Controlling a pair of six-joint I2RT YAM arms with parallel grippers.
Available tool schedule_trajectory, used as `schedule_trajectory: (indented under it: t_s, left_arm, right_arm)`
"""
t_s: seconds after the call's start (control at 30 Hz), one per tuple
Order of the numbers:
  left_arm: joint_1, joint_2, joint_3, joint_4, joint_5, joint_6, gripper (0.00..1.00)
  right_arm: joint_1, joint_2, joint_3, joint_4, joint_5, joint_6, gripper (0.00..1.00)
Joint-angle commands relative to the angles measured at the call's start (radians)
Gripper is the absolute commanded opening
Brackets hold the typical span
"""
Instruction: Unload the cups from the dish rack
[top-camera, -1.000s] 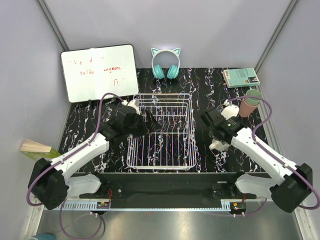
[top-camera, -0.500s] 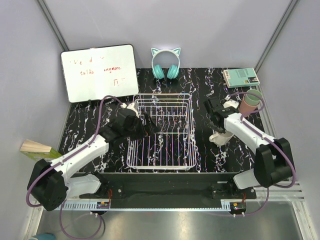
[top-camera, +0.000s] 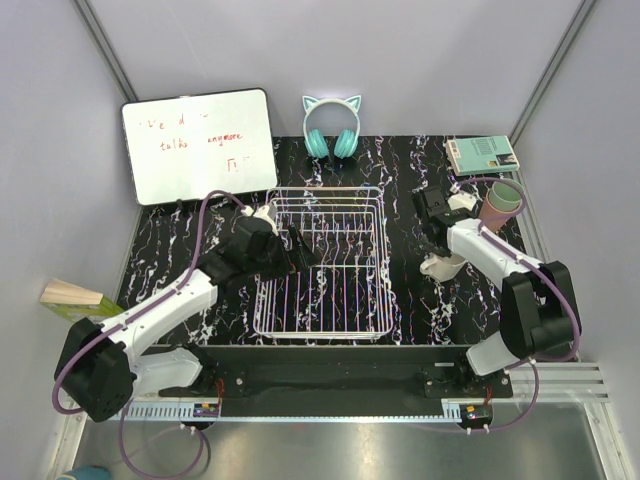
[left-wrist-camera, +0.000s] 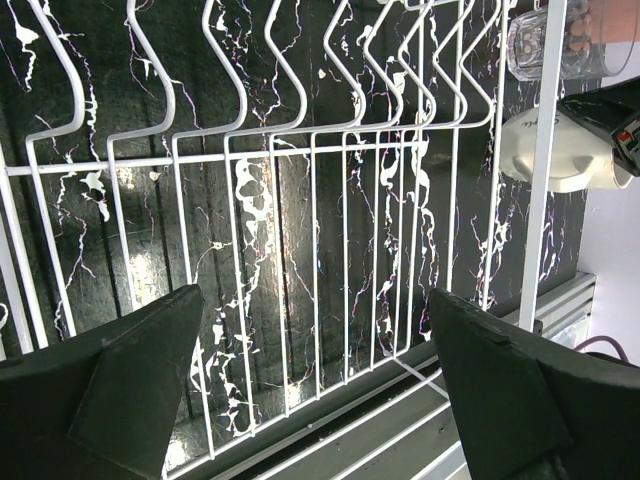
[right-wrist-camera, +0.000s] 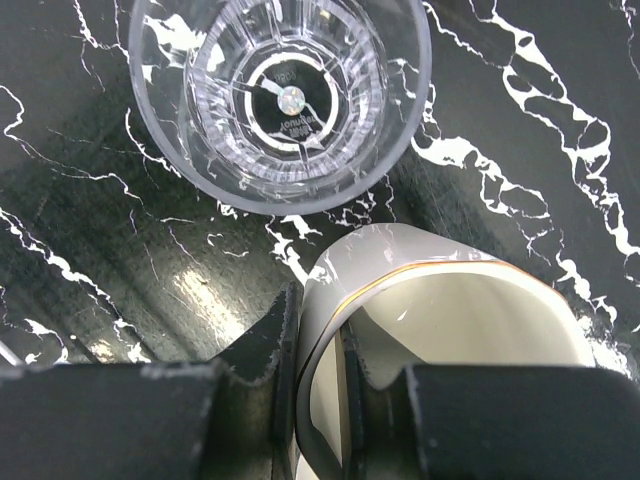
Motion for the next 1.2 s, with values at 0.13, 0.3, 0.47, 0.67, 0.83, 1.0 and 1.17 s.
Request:
schedule_trajectory:
  t_s: [0.13,0.3,0.47,0.67,0.83,1.0,1.17]
  left_arm:
    - [0.002,-0.006,0.0,0.017,-0.017,0.018,0.99]
    - [0.002,0.003,0.003,0.017,-0.012,0.01,0.99]
    - [0.002,0.004,0.008,0.017,-0.009,0.007,0.99]
    - [0.001,-0.006,0.009,0.017,-0.009,0.008,0.99]
    - [0.001,-0.016,0.017,0.006,-0.027,0.021,0.99]
    - [0.001,-0.016,0.044,-0.03,-0.046,0.051,0.99]
    - [-0.037,-0.016,0.11,-0.139,-0.203,0.137,0.99]
  right_arm:
    - [-0.012,-0.032,-0.051,0.07,-0.065,0.012,0.06]
    - [-0.012,-0.143,-0.098,0.069,-0.094,0.004,0.23]
    - [-0.012,-0.231,-0.123,0.066,-0.106,-0.004,0.38]
    - [-0.012,-0.277,-0.117,0.043,-0.12,-0.002,0.5]
    - [-0.012,-0.347,-0.091,0.014,-0.125,-0.007,0.68]
    - [-0.002,-0.449,-0.029,-0.015,-0.171,-0.019,0.87]
    - [0.135,-0.591,0.013,0.008,-0.168,-0.068,1.0]
